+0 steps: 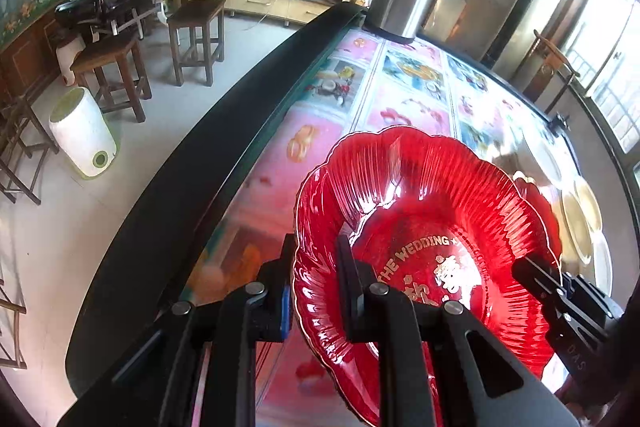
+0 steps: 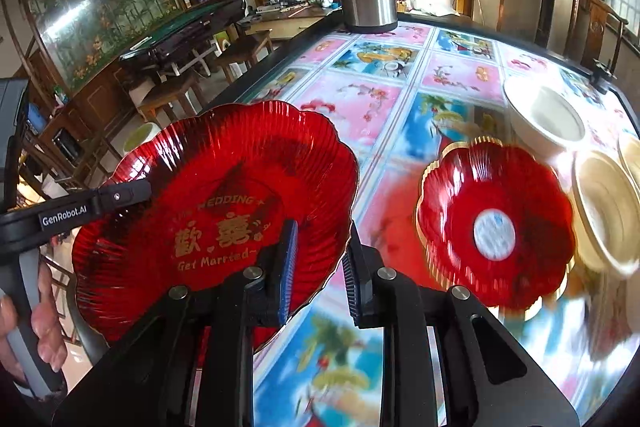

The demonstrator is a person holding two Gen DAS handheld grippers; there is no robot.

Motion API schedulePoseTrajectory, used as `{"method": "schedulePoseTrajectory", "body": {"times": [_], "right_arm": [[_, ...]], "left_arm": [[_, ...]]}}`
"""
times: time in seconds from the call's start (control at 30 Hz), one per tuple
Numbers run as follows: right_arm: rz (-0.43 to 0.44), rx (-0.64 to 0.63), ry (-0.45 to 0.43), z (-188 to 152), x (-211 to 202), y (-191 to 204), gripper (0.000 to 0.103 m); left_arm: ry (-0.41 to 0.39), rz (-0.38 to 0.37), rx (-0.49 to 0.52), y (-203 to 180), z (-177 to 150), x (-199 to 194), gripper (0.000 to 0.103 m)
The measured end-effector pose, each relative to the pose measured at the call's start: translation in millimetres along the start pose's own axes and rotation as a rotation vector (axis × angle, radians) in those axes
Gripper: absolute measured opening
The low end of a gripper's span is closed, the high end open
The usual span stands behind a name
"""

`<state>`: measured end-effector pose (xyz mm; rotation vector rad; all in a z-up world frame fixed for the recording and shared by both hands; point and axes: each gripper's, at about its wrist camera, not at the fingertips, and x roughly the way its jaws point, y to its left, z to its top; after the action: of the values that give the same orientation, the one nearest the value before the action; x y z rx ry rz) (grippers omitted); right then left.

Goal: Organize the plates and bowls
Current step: 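Lift the wedding plate with the left tool toward the small red plate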

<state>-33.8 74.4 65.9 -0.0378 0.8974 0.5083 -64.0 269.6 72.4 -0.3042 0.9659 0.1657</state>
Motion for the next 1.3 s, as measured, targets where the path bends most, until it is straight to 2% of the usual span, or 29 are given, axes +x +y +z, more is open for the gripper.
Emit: {"method": "schedulePoseTrajectory", "body": {"times": [0.13, 0.4, 0.6, 0.7, 0.77, 0.87, 0.93, 1.03, 1.23, 1.3], "right_arm": [[-0.015, -0.012, 0.012, -21.4, -6.4, 8.7, 0.023], [-0.007, -0.019, 0.081, -51.2, 8.8, 13.3, 0.024], [0.044, -0.004, 0.112, -62.6, 16.9, 14.3, 0.024], [0.029, -0.003, 0.097, -63.2, 13.1, 15.4, 0.024], [0.027, 0.005, 0.09, -61.6, 9.7, 12.6, 0.024], [0.032, 0.032, 0.081, -58.6, 2.9, 4.4, 0.024], [0.031, 0.042, 0.075, -56.2, -1.1, 0.4, 0.024], [0.027, 0.058, 0.062, -52.4, -7.5, -7.8, 0.033], [0.001, 0.103, 0.021, -43.0, -24.9, -30.8, 0.034], [-0.014, 0.127, 0.003, -40.9, -31.7, -43.2, 0.042]], "left_arm": [[0.012, 0.017, 0.011, 4.2, -17.9, 6.6, 0.016], [0.013, 0.044, -0.001, 15.8, -43.0, 20.3, 0.016], [-0.019, 0.063, -0.015, 23.0, -51.5, 24.8, 0.02], [-0.047, 0.112, 0.005, 23.0, -52.6, 22.2, 0.042], [-0.08, 0.122, 0.002, 25.0, -52.3, 15.8, 0.066], [-0.152, 0.142, -0.011, 28.5, -48.5, 0.6, 0.078], [-0.189, 0.163, -0.002, 25.3, -44.5, -9.5, 0.079], [-0.209, 0.166, 0.031, 13.0, -38.6, -15.9, 0.079], [-0.233, 0.102, 0.115, -31.4, -29.6, -24.4, 0.079], [-0.241, 0.07, 0.146, -51.6, -26.7, -26.8, 0.079]]}}
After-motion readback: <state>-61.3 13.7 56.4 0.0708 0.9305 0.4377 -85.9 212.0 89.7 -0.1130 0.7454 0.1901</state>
